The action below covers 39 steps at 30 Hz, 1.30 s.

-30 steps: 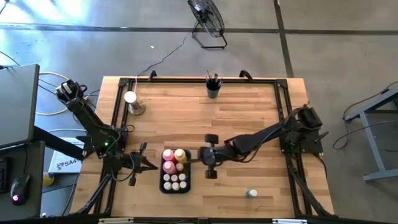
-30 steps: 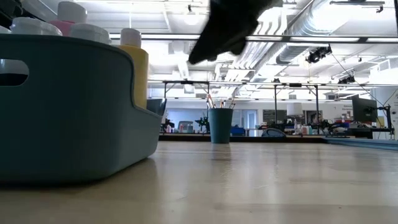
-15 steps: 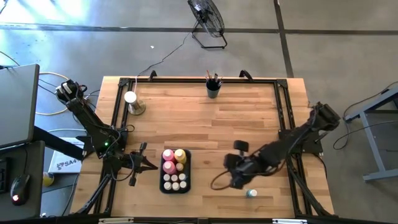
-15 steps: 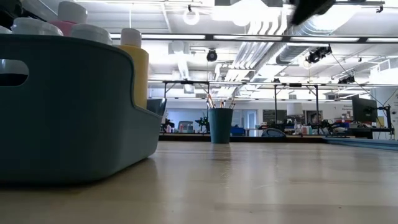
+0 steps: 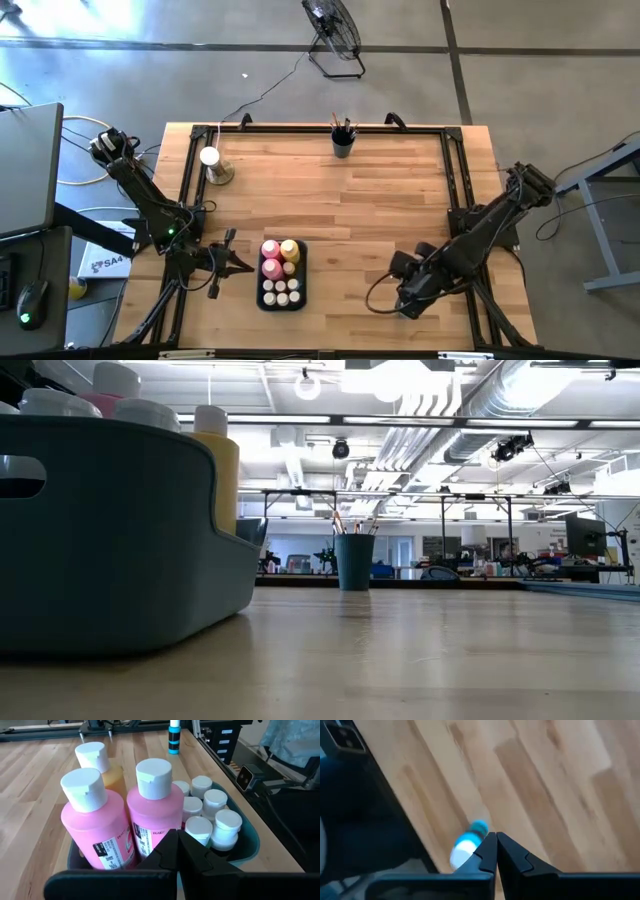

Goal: Pick & Place Paint Supplies
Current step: Put the green paint bottle into the green bin

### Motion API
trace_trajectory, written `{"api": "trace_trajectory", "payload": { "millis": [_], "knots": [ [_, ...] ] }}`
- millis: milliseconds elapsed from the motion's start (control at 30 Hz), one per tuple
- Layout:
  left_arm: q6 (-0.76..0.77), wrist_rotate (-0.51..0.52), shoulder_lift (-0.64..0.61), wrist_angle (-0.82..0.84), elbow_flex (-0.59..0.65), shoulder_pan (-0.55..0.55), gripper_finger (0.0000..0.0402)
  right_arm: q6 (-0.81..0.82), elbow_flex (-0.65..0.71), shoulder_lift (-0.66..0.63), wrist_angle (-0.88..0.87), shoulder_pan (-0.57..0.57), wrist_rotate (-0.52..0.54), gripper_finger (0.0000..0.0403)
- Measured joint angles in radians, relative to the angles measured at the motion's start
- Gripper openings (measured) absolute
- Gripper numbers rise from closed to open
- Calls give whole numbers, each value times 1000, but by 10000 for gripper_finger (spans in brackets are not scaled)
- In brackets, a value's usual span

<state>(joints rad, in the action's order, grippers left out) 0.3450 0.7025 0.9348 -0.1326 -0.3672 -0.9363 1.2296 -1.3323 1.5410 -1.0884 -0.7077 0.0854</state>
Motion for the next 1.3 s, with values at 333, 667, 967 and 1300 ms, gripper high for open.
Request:
{"api": "trace_trajectory", "payload": {
  "millis": [333,667,967,1300],
  "knots": [
    [0,19,0,-1,0,0,0,201,0,1,-9,-11,-132,2],
    [1,26,0,-1,0,0,0,372,0,2,-57,-19,-154,4],
    [1,26,0,0,0,0,0,421,0,2,-40,-30,-147,82],
    [1,26,0,0,0,0,0,425,0,4,71,-32,-163,210]
  ]
}}
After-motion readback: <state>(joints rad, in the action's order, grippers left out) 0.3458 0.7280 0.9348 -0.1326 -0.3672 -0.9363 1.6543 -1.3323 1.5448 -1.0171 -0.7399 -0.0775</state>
